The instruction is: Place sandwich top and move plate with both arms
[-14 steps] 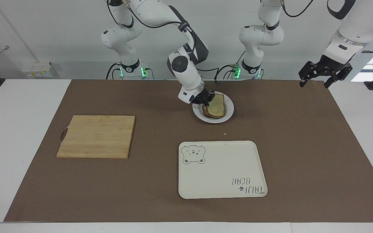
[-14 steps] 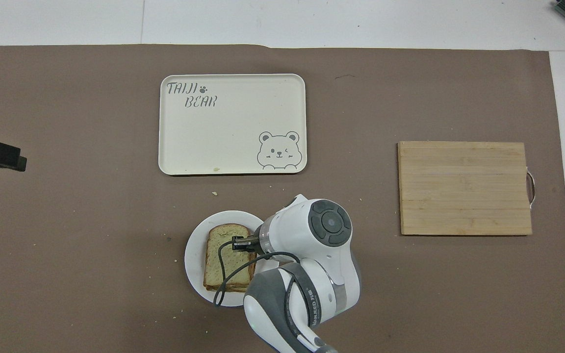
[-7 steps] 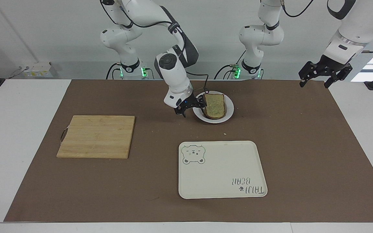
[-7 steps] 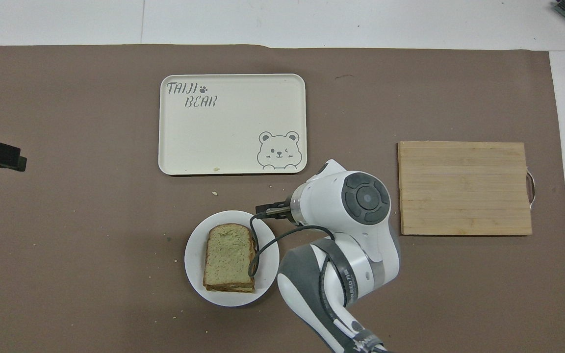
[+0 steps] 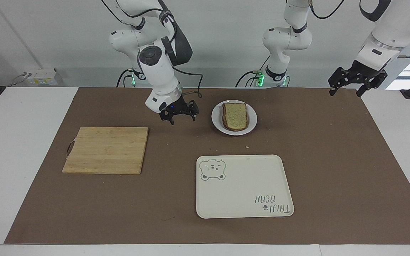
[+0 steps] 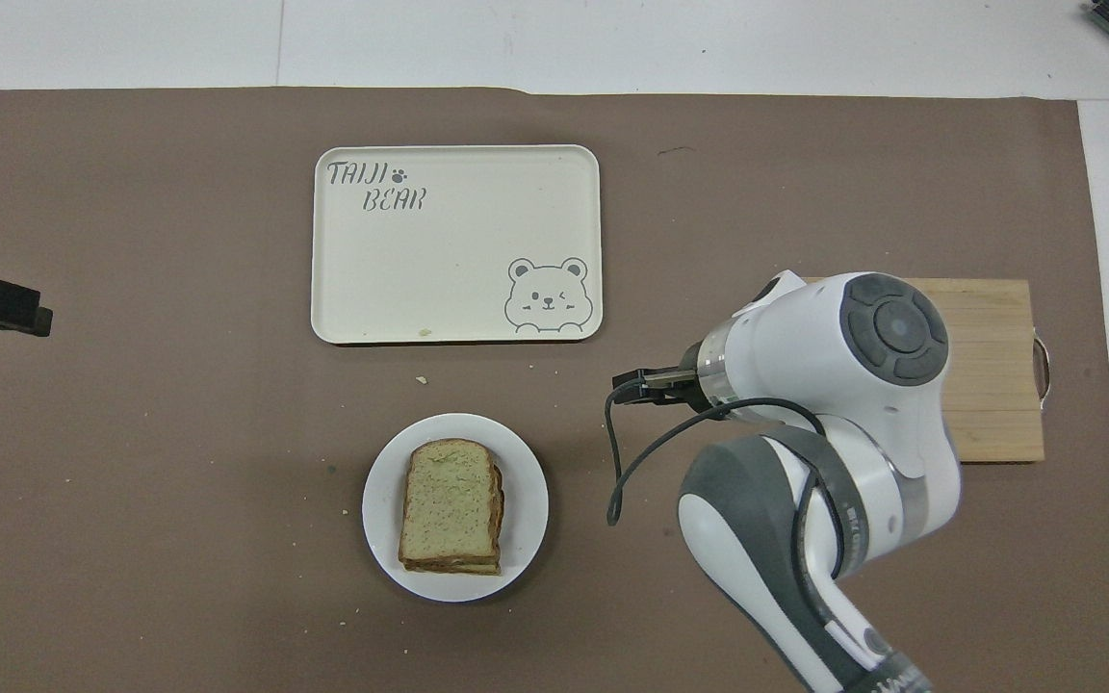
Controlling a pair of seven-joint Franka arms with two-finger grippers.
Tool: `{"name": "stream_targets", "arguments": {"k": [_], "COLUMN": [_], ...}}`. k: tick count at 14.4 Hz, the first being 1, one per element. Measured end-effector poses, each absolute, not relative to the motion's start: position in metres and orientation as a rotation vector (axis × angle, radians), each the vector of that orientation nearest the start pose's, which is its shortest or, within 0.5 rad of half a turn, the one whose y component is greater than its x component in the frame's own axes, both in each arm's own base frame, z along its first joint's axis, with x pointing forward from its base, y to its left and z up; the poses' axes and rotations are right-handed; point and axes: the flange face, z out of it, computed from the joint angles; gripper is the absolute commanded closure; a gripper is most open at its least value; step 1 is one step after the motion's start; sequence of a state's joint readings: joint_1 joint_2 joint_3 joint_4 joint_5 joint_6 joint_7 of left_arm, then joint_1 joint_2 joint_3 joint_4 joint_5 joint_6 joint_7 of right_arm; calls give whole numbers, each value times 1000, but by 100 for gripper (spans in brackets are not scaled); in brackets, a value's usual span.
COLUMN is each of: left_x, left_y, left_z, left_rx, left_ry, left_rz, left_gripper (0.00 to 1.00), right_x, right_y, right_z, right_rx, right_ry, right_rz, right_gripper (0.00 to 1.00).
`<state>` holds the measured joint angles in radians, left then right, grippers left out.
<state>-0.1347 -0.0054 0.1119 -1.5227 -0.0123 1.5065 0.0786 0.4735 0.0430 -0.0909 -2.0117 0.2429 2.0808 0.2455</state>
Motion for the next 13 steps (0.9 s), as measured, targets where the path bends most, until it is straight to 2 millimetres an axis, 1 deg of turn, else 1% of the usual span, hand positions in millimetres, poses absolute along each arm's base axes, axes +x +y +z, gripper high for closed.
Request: {"name": "stream_targets", "arguments": {"k": [4,6,10,13], "left_x": [547,547,547,547], "left_y": [-14,-14,-14,-14], "left_z": [644,644,644,644], "left_rx": [-3151,-3151,-3151,-3151], "left_ry": [161,161,161,161], "left_rz": [16,16,16,16], "left_gripper": [0,0,0,0], "right_x": [528,532,536,536], "right_y": [176,153,97,56], "right_z": [451,460,482,497], "right_rx": [-3003,-3026,-3040,-3040], "right_ry": [18,54,72,139], "right_rz": [127,124,95,70], "right_gripper": [0,0,0,0]}}
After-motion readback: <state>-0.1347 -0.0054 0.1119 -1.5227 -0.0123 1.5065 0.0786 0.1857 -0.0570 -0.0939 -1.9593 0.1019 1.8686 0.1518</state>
